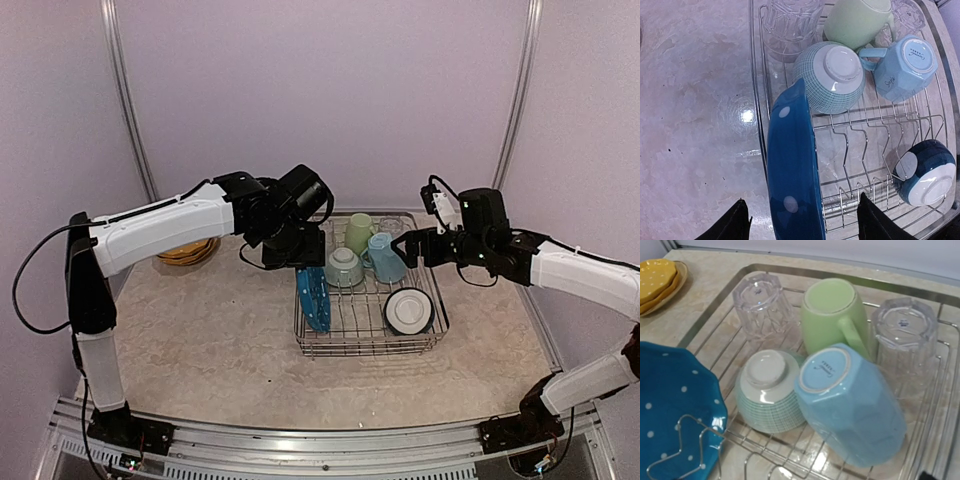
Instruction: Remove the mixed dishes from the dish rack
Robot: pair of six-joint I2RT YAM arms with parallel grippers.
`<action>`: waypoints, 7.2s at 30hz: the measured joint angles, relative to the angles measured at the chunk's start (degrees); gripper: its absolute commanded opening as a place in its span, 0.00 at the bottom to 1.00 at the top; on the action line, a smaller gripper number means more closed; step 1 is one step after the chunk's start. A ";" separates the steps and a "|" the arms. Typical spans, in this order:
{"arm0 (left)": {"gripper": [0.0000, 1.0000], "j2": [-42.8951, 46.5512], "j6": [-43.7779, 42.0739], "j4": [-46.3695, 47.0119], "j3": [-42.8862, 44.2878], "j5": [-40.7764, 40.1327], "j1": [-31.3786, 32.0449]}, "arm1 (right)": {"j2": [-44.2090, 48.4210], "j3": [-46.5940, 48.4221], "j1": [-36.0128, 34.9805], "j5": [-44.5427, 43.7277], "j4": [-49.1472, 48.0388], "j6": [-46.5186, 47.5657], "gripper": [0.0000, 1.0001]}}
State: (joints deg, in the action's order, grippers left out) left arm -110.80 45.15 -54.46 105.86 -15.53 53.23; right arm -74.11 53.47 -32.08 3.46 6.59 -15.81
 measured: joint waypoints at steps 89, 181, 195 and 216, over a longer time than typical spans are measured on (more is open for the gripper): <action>0.00 -2.73 1.20 -19.85 19.15 -1.20 -0.94 | 1.60 -0.94 0.00 -1.97 -1.36 -0.31 1.00; 0.47 1.44 4.55 51.34 -32.02 34.53 -68.28 | 3.10 2.95 0.00 -6.88 4.24 -4.85 1.00; 0.96 14.16 -1.84 48.11 -37.24 28.35 -67.01 | 2.36 2.95 0.00 -6.10 3.30 -4.72 1.00; 0.99 42.71 -10.71 27.32 -39.74 12.79 -54.88 | 0.90 2.95 0.00 -12.31 2.54 -1.29 1.00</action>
State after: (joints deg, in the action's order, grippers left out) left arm -68.10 34.44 -27.14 66.13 -2.74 -1.65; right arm -73.21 56.42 -32.08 -8.84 9.13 -17.10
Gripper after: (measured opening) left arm 0.989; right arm 0.997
